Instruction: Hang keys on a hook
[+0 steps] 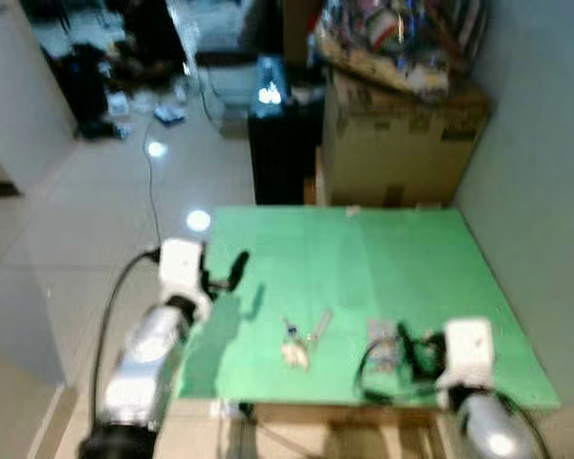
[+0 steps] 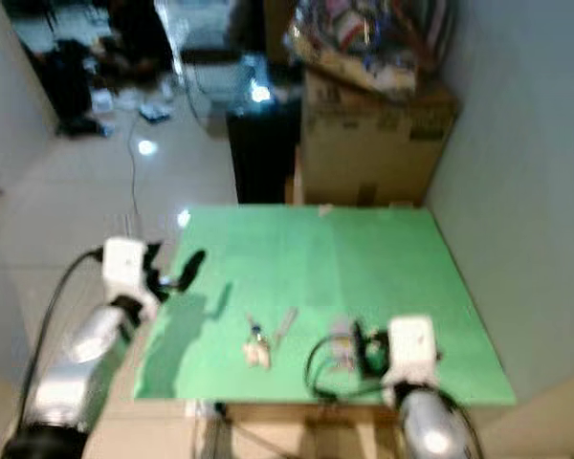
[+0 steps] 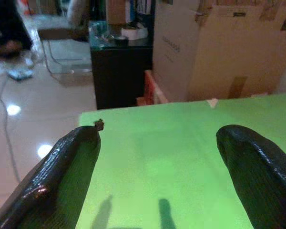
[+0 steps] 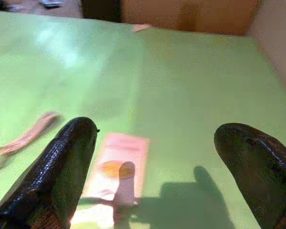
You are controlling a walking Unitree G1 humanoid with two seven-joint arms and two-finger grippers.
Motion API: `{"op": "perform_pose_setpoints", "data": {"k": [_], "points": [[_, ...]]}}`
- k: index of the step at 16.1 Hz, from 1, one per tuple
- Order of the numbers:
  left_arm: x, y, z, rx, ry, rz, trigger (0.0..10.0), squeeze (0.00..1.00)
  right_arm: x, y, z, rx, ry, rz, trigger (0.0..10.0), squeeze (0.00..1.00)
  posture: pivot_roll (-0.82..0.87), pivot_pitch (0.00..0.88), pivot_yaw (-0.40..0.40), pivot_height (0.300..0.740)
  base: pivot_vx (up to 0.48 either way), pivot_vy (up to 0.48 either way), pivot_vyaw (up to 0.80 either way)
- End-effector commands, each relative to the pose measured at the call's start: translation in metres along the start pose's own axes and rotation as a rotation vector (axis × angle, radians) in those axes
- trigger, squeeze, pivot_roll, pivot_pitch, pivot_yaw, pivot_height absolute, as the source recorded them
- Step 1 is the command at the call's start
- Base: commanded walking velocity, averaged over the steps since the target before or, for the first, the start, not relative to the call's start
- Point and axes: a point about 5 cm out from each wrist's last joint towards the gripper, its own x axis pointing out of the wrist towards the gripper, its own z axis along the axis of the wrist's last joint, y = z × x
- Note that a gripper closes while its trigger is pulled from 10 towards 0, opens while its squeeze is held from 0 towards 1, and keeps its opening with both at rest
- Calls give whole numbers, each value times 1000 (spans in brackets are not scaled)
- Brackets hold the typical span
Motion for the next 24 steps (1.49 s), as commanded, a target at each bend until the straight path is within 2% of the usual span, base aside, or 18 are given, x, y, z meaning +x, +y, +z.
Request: {"op": "perform_pose_setpoints", "data": {"k": [1, 3, 4, 5, 7, 11, 14, 17, 20, 22, 24], "points": [[3, -17, 8, 86, -24, -143, 10000, 0, 0, 2, -2, -3, 2, 13, 10000, 0, -87, 63, 68, 740, 0, 0, 0], [-4, -41, 4, 178, 12, -405, 10000, 0, -1, 2, -17, -35, 45, 40, 10000, 0, -73, 120, 96, 740, 0, 0, 0], [-11, -47, 2, 207, 28, -492, 10000, 0, -2, 1, -22, -45, 59, 46, 10000, 0, -68, 129, 100, 740, 0, 0, 0], [-15, -50, 1, 232, 36, -537, 10000, 0, -2, 1, -25, -42, 67, 40, 10000, 0, -57, 146, 110, 740, 0, 0, 0], [-16, -51, 6, 201, 47, -566, 10000, 0, 0, 0, -25, -43, 69, 29, 10000, 0, -54, 165, 125, 740, 0, 0, 0], [-22, -50, 12, 74, 71, -543, 10000, 0, 9, -4, -18, -121, 38, 34, 10000, 0, -45, 194, 140, 740, 0, 0, 0], [-29, -47, 6, 1, 98, -492, 10000, 0, 13, -16, -13, -154, 27, 29, 10000, 0, -44, 208, 122, 740, 0, 0, 0], [-34, -53, 6, -20, 107, -474, 10000, 0, 16, -17, -12, -172, 29, 49, 10000, 0, -38, 218, 104, 740, 0, 0, 0], [-37, -51, 6, -28, 110, -449, 10000, 0, 18, -16, -13, -174, 38, 80, 10000, 0, -25, 220, 95, 740, 0, 0, 0], [-39, -51, 9, -34, 107, -430, 10000, 0, 13, -11, -7, -234, 13, 176, 10000, 0, -25, 218, 89, 740, 0, 0, 0], [-40, -53, 9, -35, 101, -428, 10000, 0, 8, -7, -7, -255, 3, 212, 10000, 0, -32, 215, 84, 740, 0, 0, 0]]}}
